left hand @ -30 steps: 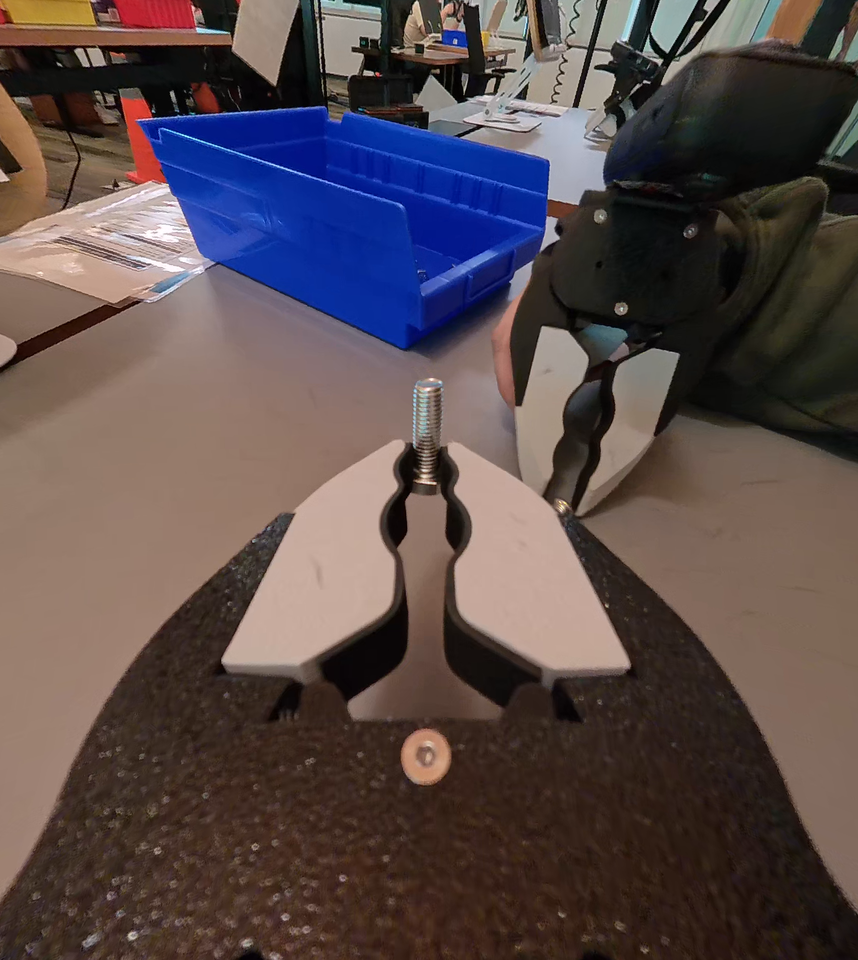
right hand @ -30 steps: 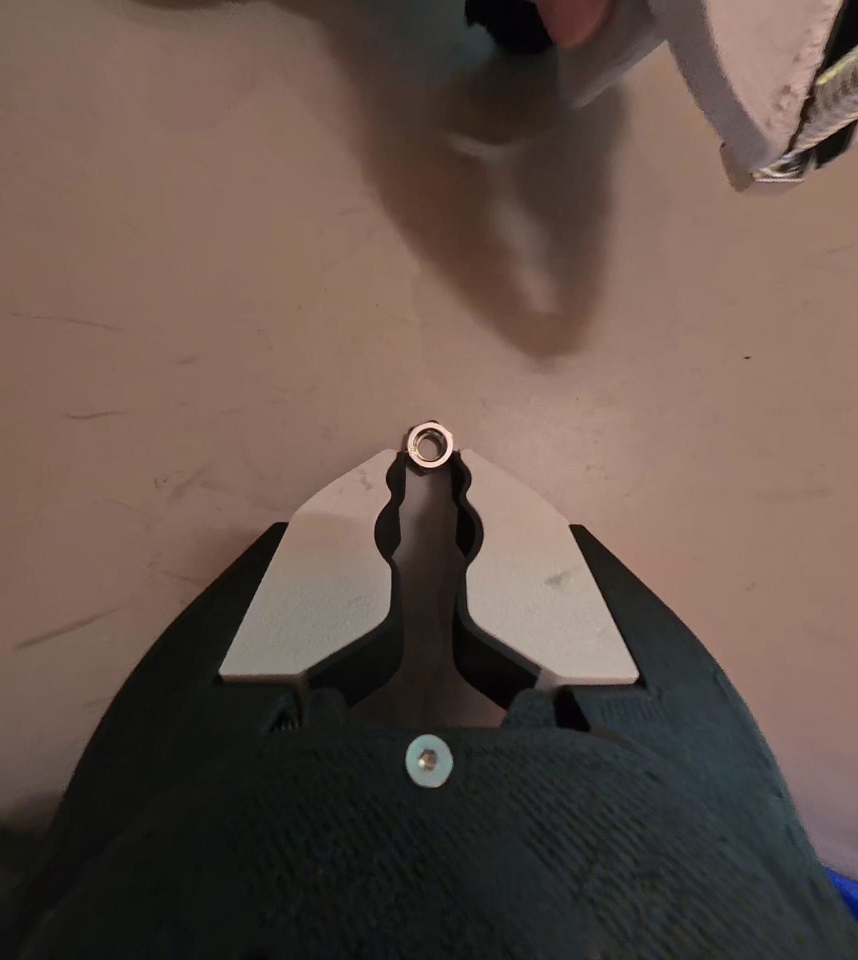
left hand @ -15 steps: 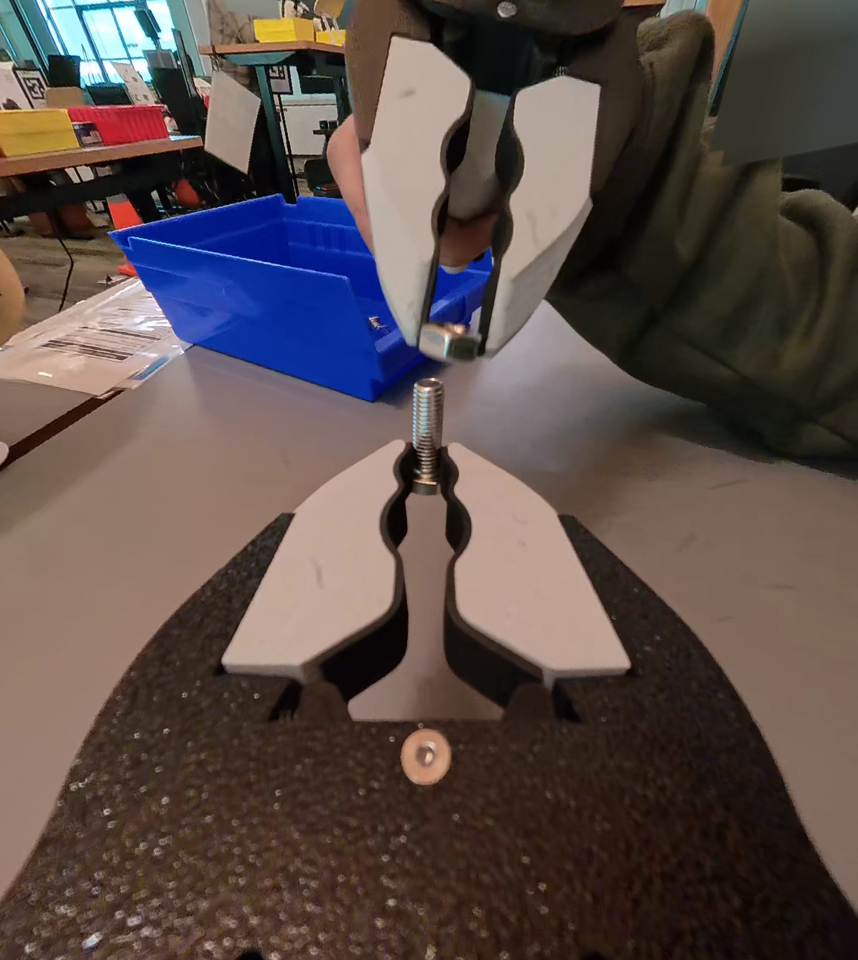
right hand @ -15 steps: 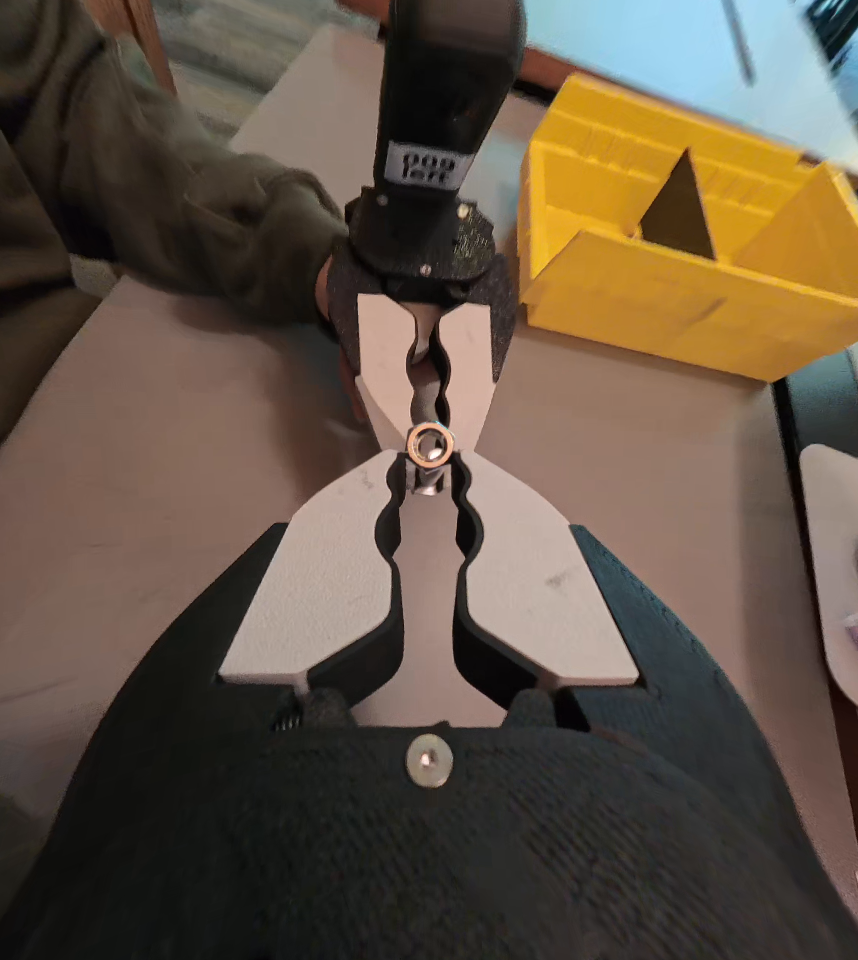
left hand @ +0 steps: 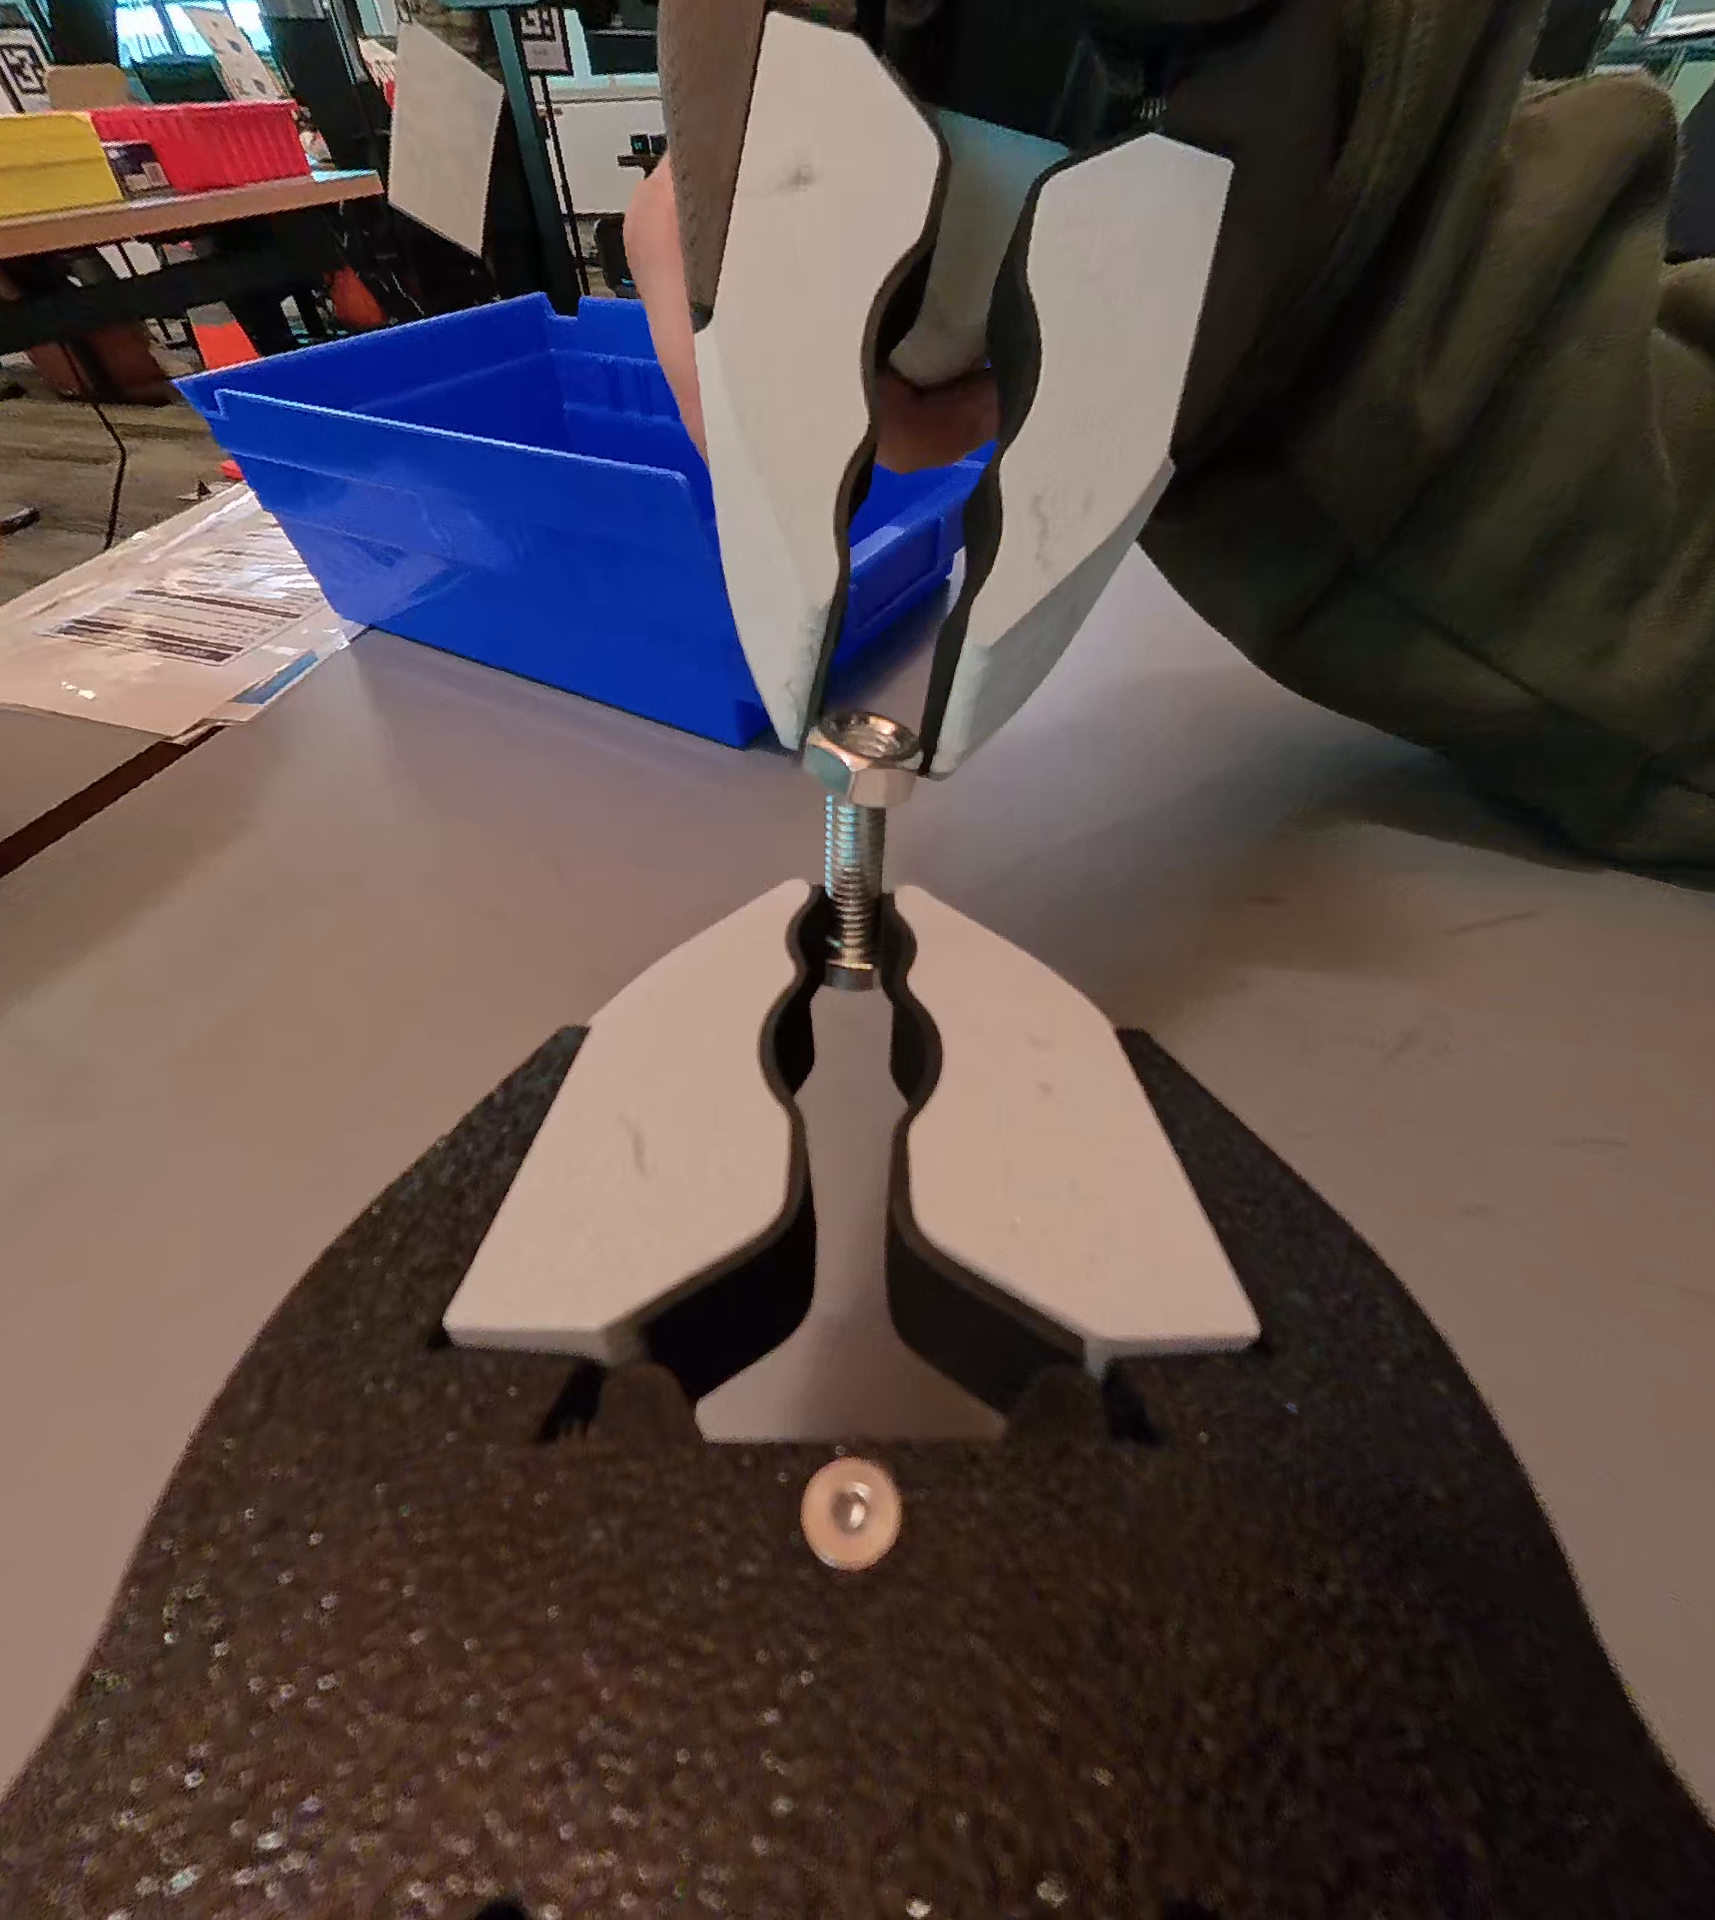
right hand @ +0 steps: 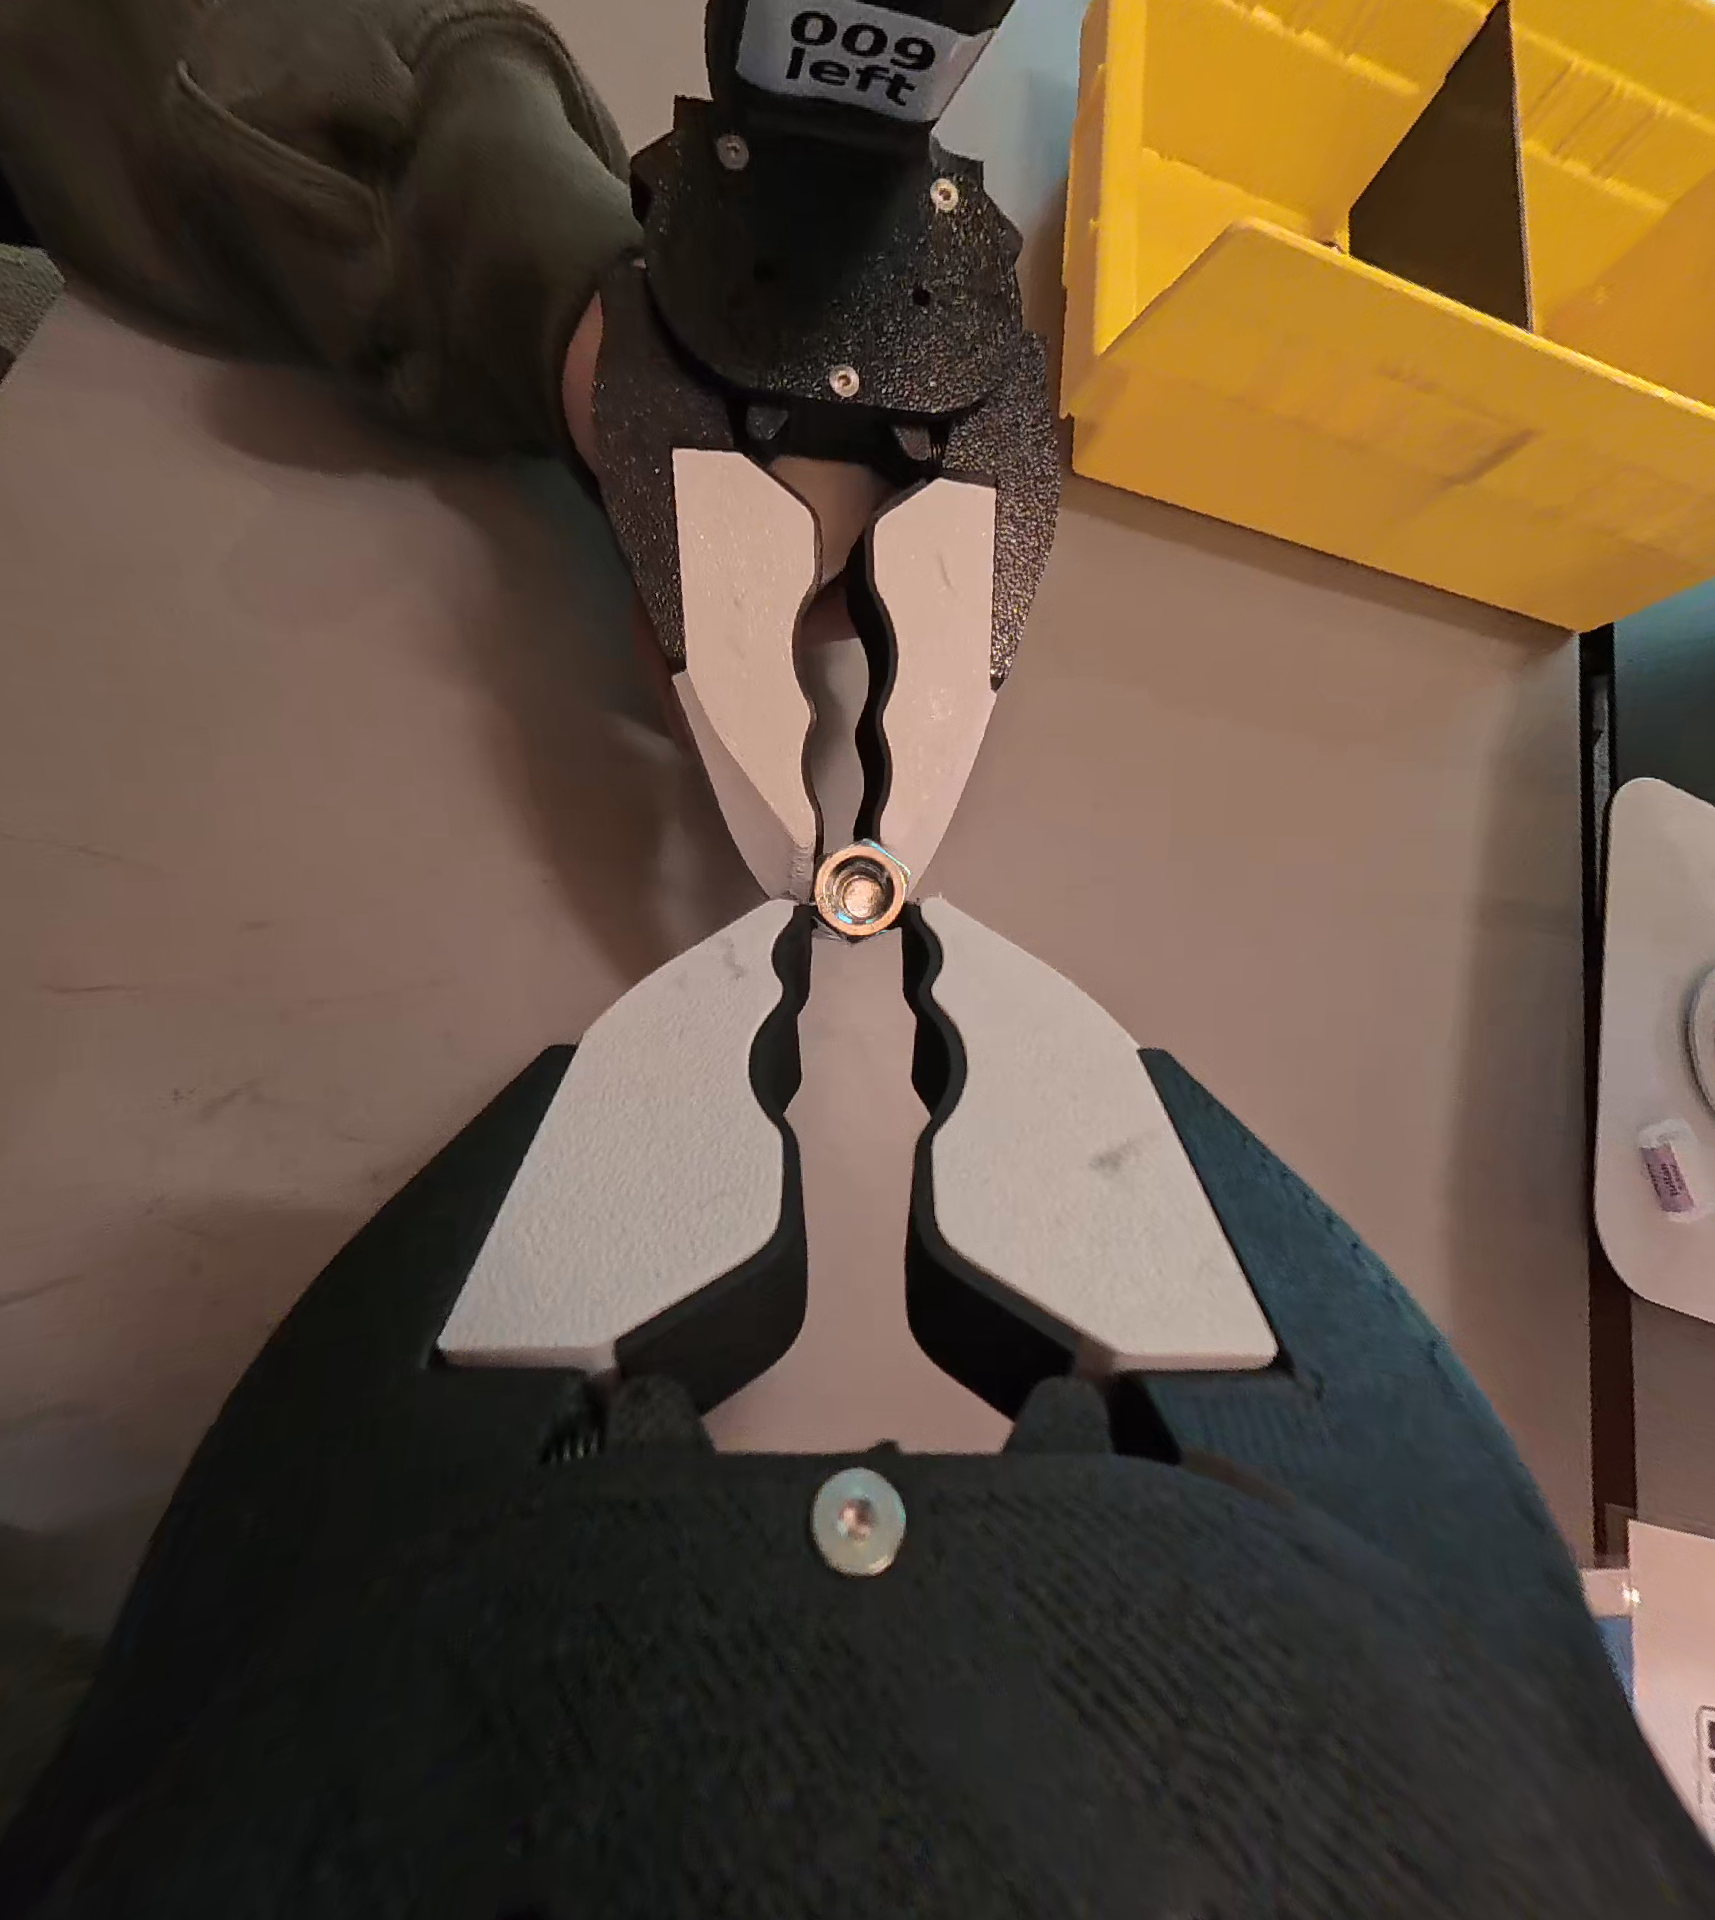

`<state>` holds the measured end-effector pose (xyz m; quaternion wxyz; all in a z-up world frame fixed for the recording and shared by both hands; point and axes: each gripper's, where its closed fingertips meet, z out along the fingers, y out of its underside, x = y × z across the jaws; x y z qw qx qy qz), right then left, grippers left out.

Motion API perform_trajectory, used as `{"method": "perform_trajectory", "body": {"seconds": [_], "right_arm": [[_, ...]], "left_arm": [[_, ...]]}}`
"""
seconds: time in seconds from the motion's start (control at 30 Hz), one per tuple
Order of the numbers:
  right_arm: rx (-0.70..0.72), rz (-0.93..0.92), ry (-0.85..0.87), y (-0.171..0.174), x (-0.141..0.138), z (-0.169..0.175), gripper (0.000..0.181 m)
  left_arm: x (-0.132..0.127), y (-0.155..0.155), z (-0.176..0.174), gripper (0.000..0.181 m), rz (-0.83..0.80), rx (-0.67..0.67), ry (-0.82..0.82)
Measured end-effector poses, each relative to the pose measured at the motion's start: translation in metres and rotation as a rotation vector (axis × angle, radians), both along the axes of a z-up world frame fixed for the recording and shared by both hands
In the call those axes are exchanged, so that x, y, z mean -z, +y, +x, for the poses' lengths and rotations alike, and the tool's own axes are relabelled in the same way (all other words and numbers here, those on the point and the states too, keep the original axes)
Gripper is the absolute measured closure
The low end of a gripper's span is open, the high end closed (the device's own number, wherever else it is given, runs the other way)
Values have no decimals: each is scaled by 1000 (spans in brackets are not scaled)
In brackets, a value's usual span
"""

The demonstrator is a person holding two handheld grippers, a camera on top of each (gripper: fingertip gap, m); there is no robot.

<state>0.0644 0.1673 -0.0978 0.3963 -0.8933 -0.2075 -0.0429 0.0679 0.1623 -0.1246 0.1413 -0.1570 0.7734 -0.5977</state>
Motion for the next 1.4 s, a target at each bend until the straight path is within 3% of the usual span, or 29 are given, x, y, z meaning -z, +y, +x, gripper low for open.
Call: {"method": "perform_trajectory", "body": {"seconds": [0.27,0.87,0.97,1.13,1.27,1.4], "right_arm": [[9,14,98,-2,1,-3,164],[11,-4,84,-2,7,-2,163],[30,4,79,-3,4,0,151],[41,51,90,-3,-4,1,148],[158,173,58,5,-20,17,138],[431,537,137,20,-43,37,111]], "left_arm": [[1,-2,-1,172,17,5,-27],[4,-3,-3,172,-2,24,29],[3,-2,-2,172,-8,20,30],[-1,0,0,172,-39,6,27],[-7,8,8,172,-80,-53,18],[-11,19,17,172,-94,-127,11]]}}
